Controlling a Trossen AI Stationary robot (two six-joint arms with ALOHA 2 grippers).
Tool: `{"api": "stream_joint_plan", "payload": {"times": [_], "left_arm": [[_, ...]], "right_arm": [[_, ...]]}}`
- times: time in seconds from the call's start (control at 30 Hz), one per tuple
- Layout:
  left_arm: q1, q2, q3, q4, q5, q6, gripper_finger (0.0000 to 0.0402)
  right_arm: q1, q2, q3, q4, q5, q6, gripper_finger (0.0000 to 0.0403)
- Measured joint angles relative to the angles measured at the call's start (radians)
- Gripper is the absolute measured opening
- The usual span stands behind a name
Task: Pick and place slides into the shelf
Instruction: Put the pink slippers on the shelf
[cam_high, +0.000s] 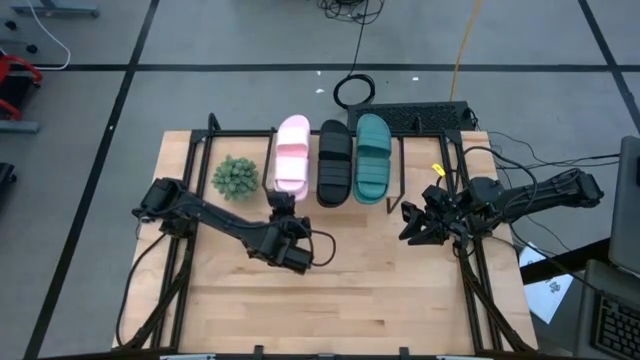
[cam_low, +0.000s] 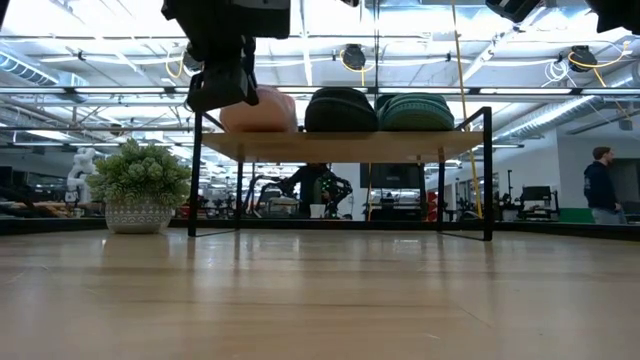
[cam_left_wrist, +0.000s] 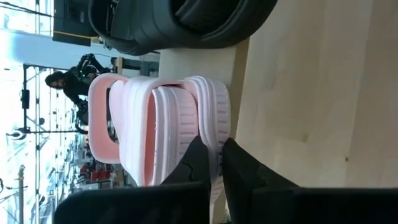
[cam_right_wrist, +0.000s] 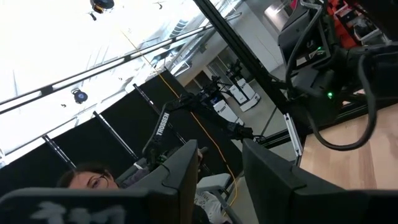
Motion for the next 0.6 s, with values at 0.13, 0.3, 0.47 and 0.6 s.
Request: {"api": "stream_joint_plan", "payload": {"times": [0.13,0.3,0.47,0.6], "left_arm": [[0.011,0.0,0.0,-0.005,0.021,0.0,0.0006],[0.008,0.0,0.0,-0.006,0.028,0.006,0.0006],[0.004,0.0,0.0,-0.006,0.04,0.014,0.0006],[0.004,0.0,0.0,-0.007,0.059,0.018,0.0006]], "right_arm": [[0.0,0.0,0.0,0.0,0.0,0.0,0.0118],[0.0,0.0,0.0,0.0,0.0,0.0,0.0118],[0.0,0.0,0.0,0.0,0.0,0.0,0.0118],[0.0,0.0,0.0,0.0,0.0,0.0,0.0118]]}}
